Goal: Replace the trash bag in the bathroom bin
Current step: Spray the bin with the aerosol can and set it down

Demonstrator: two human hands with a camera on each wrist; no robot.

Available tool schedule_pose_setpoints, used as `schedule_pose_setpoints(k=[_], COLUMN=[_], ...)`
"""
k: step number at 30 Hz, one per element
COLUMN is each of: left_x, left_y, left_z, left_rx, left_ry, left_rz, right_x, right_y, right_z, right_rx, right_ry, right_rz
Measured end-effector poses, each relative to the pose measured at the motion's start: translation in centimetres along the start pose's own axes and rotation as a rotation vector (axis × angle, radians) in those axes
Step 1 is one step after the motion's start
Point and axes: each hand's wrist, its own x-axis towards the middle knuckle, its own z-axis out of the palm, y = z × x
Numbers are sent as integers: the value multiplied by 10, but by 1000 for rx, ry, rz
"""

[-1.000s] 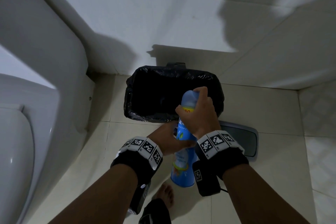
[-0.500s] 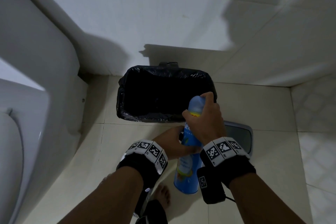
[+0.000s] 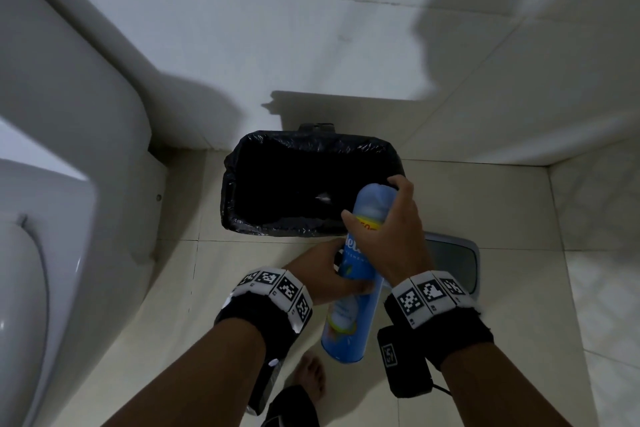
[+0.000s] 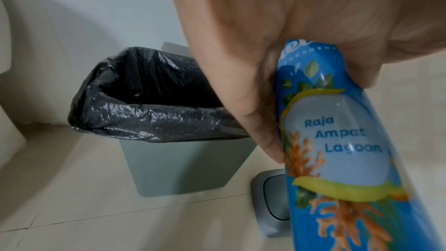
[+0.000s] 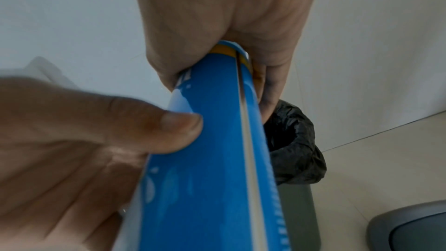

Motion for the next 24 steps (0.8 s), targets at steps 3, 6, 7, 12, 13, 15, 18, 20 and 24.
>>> schedule_pose_setpoints(k=[3, 6, 7, 12, 13, 15, 18, 20, 24], left_x=[-12, -30, -37, -82, -94, -120, -161, -191, -254], left_y=[7, 15, 19, 44, 54, 75, 108, 129, 169], left_z=[-12, -29, -35, -69, -77, -93, -118, -133, -157], left_rx=[-21, -36, -24, -8, -11, -1, -12, -26, -47], left_ry=[26, 47, 58, 175, 197, 244, 315, 373, 468], left_rz=[29, 32, 29, 53, 61, 75, 103, 115, 145], right_x=[-2, -3, -4, -20, -25, -36, -56, -68, -95], right_y=[-6, -24, -34, -104, -120, -154, -207, -243, -311], right_z=[-7, -22, -27, -53, -58, -69, -85, -97, -115], right_rx=[150, 231, 229, 202, 205, 220, 235, 248, 242], right_ry=[-81, -233, -264, -302, -301, -297, -299, -306, -310], right_rz=[-15, -4, -21, -181, -212, -271, -340, -382, -471])
